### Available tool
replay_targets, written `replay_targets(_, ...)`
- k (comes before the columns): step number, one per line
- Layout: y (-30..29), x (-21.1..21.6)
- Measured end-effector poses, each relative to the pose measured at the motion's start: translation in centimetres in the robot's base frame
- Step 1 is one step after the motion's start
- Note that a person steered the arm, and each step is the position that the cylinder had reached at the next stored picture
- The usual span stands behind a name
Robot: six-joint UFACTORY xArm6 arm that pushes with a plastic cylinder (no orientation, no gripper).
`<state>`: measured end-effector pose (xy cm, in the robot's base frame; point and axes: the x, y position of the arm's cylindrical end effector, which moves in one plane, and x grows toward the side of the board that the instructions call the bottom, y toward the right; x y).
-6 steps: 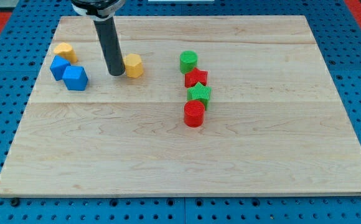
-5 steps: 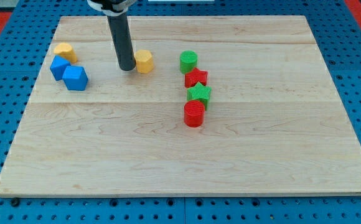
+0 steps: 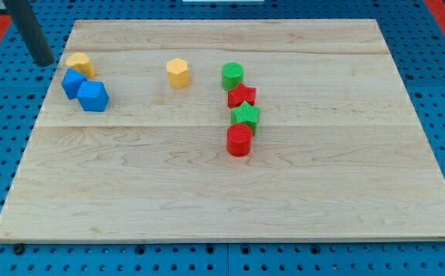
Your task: Slightly push the yellow heart towards the center of the board
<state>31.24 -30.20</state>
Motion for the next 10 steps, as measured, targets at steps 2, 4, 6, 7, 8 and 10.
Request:
replay_targets(2,2.8,-0.4)
replay_targets(4,4.8,-1.4)
replay_targets(6,17.3,-5.0)
replay_targets(7,32.1,-1.6)
replay_targets(8,44.5,2.8)
replay_targets(10,39.6,13.4)
